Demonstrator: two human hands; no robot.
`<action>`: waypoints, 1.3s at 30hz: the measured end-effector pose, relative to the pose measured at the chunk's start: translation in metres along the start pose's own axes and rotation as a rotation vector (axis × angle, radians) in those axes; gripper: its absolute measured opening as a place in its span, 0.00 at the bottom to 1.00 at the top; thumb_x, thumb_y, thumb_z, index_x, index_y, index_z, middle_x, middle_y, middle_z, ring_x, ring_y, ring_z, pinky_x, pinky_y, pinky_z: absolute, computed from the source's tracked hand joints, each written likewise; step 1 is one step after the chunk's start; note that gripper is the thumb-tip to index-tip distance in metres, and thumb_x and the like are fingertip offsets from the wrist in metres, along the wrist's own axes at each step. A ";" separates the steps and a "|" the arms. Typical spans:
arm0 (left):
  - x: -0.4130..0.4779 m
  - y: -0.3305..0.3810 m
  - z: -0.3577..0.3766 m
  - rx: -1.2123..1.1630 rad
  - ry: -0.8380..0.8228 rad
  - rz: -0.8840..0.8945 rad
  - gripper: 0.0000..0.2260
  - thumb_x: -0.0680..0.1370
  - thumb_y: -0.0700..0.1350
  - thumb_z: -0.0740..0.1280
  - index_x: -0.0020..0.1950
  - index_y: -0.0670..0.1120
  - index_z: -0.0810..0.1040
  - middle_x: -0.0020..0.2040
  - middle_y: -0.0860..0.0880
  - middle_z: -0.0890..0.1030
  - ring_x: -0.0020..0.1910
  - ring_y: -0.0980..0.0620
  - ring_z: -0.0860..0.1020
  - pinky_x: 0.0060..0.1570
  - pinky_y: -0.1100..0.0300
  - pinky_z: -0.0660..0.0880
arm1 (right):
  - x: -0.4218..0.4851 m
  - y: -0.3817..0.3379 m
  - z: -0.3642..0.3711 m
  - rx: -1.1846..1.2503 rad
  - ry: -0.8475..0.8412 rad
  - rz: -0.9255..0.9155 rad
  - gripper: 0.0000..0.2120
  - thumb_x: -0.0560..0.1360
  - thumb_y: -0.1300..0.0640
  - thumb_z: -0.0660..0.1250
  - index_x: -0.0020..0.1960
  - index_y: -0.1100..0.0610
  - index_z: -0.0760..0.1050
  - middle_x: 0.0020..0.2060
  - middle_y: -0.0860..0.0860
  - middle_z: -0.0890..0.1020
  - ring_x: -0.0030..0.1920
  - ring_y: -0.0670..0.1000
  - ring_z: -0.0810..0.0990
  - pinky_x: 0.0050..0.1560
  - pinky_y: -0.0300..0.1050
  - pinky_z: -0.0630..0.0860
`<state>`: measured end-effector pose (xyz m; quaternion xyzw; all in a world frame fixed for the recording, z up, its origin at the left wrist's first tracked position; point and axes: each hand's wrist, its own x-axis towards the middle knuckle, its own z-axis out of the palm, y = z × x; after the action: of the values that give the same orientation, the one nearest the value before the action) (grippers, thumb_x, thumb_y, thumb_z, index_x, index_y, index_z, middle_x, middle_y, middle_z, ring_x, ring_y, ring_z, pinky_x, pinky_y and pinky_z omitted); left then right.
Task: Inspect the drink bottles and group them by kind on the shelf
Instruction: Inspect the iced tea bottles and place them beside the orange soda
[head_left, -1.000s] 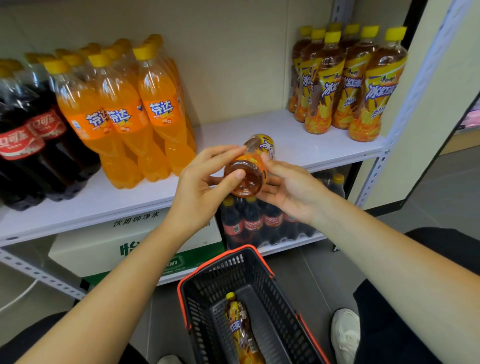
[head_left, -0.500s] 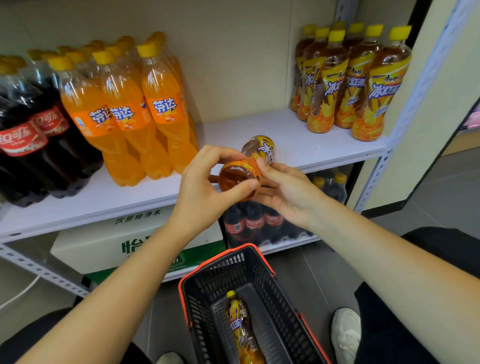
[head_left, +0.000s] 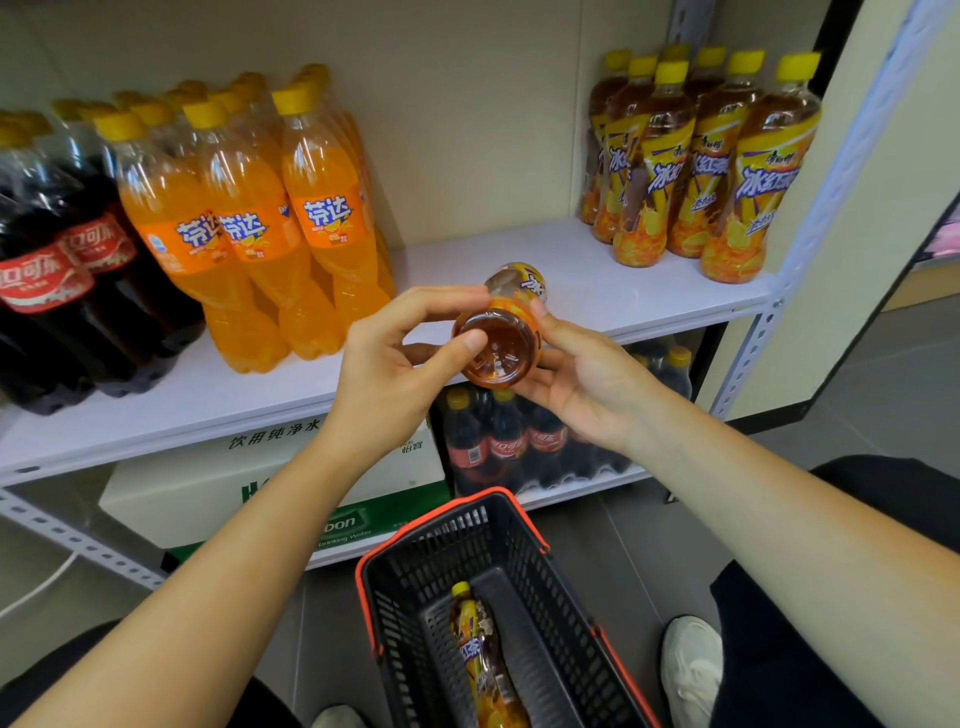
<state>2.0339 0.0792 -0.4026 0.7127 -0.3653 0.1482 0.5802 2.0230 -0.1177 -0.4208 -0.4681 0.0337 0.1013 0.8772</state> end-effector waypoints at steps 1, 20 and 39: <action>0.000 0.001 0.000 0.003 0.005 0.002 0.12 0.78 0.39 0.72 0.60 0.51 0.81 0.59 0.53 0.83 0.62 0.49 0.81 0.48 0.61 0.81 | 0.000 0.000 -0.001 -0.018 -0.009 -0.006 0.29 0.73 0.47 0.71 0.69 0.61 0.76 0.56 0.61 0.85 0.54 0.55 0.85 0.50 0.48 0.84; 0.004 -0.041 -0.008 0.463 -0.003 -0.138 0.12 0.75 0.42 0.76 0.58 0.49 0.84 0.55 0.53 0.83 0.56 0.53 0.80 0.54 0.51 0.80 | 0.038 -0.012 -0.006 -0.509 0.094 -0.412 0.47 0.68 0.70 0.79 0.76 0.43 0.62 0.55 0.54 0.86 0.54 0.55 0.86 0.55 0.57 0.83; 0.003 -0.090 -0.050 1.002 0.496 -0.034 0.19 0.70 0.44 0.80 0.59 0.43 0.81 0.58 0.41 0.78 0.55 0.40 0.75 0.48 0.50 0.74 | 0.211 -0.025 0.013 -1.182 0.226 -0.594 0.33 0.64 0.54 0.85 0.64 0.57 0.75 0.50 0.48 0.81 0.48 0.50 0.80 0.53 0.49 0.80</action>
<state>2.1091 0.1307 -0.4510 0.8509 -0.0914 0.4576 0.2412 2.2344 -0.0895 -0.4253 -0.8670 -0.0660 -0.1927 0.4548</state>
